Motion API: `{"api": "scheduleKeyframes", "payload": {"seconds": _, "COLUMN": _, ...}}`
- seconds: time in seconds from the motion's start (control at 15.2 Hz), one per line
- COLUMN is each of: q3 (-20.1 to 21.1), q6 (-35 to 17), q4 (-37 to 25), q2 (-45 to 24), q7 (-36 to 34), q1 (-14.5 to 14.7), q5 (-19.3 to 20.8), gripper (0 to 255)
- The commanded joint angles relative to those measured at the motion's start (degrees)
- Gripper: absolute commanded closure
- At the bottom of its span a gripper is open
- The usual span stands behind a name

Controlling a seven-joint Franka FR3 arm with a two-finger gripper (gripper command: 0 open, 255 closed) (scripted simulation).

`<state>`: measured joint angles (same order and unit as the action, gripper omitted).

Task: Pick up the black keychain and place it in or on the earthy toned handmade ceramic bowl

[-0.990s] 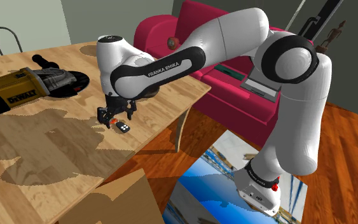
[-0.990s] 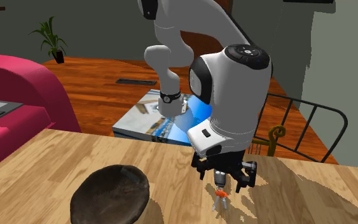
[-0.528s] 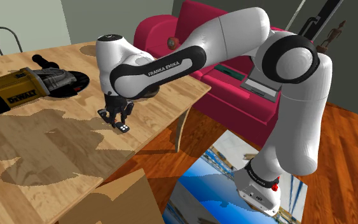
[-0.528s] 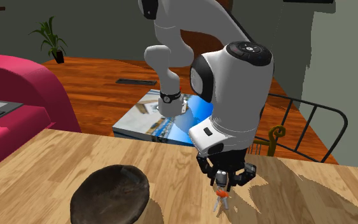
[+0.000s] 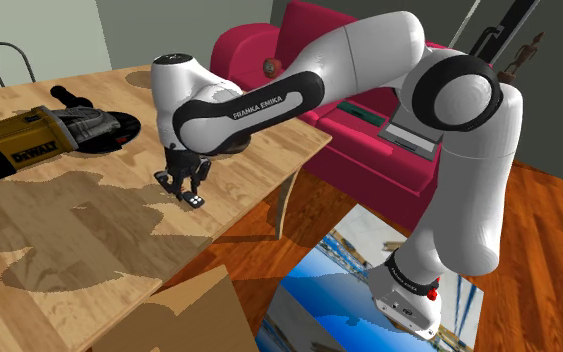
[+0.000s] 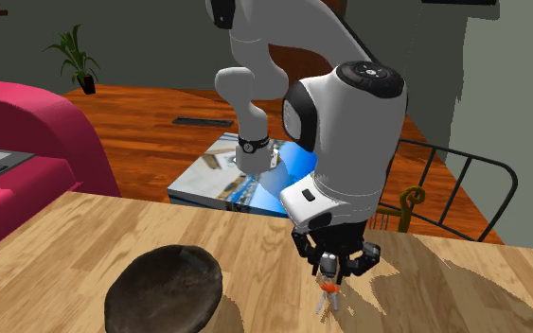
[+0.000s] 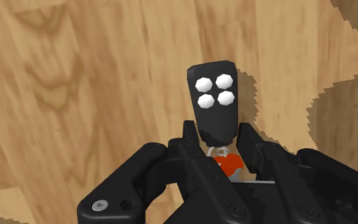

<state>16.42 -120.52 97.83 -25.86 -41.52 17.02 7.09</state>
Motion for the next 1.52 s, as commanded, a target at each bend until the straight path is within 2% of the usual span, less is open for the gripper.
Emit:
{"api": "scheduleKeyframes", "payload": {"seconds": 0.0, "q3": 0.03, "q6": 0.96, "q4": -0.28, "q2": 0.44, "q7": 0.13, "q1": -0.13, "q5": -0.17, "gripper": 255}}
{"api": "scheduleKeyframes", "payload": {"seconds": 1.45, "q3": 0.87, "q6": 15.24, "q4": -9.86, "q2": 5.35, "q7": 1.12, "q1": -0.34, "q5": -1.94, "gripper": 255}}
